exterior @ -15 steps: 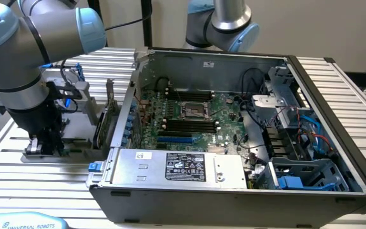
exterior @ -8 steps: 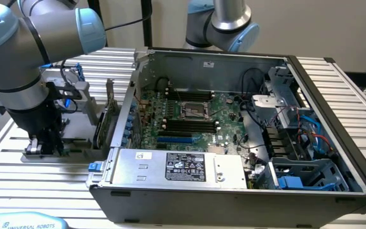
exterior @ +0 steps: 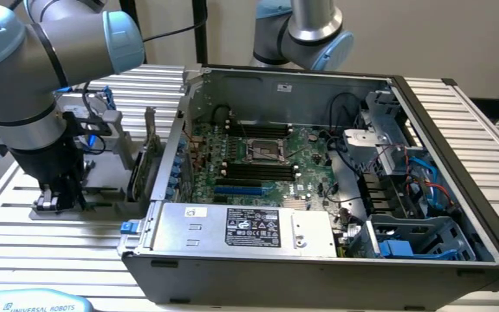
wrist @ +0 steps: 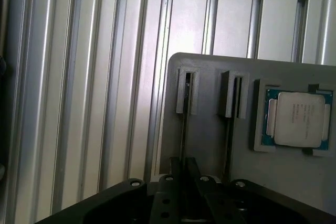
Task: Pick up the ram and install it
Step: 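Pick up the ram and move it above insertion slot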
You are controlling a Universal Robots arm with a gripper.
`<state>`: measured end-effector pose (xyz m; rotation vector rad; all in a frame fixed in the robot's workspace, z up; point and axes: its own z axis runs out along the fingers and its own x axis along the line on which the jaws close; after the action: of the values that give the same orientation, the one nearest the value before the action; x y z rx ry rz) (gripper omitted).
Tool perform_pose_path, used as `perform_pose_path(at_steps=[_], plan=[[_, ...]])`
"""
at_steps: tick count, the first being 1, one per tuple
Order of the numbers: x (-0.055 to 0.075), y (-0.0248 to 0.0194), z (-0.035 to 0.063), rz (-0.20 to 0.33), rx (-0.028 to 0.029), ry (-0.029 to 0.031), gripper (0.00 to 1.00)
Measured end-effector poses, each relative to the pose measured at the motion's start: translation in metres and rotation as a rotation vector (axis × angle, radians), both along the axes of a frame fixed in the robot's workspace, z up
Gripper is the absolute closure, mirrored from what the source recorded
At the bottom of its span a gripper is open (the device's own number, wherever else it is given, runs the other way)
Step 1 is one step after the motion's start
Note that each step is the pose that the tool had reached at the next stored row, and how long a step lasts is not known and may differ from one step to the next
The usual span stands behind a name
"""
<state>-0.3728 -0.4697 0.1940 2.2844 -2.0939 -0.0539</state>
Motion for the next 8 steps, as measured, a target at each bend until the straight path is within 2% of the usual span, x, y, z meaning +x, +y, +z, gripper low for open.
perform_pose_path(at_steps=[1,8], plan=[[0.0000,0.0000,0.0000,0.000,-0.0001,0.0000,0.86],[0.0000,0.0000,0.0000,-0.010,-0.0002,0.0001,0.86]])
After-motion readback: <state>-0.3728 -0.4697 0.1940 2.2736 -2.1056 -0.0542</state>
